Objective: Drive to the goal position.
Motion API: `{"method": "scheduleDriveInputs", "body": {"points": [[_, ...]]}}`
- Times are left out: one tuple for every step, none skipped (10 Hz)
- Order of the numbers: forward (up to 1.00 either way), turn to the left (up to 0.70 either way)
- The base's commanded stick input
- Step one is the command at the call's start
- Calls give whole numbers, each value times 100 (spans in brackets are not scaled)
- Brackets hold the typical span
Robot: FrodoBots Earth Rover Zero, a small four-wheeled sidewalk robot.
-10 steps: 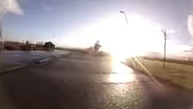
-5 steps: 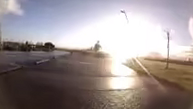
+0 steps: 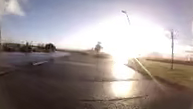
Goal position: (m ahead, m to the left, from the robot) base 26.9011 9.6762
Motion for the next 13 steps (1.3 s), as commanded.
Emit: {"method": "scheduleDriveInputs", "body": {"points": [[70,0],[70,0],[70,0],[70,0],[70,0],[70,0],[70,0],[70,0],[70,0],[70,0],[70,0],[70,0],[70,0]]}}
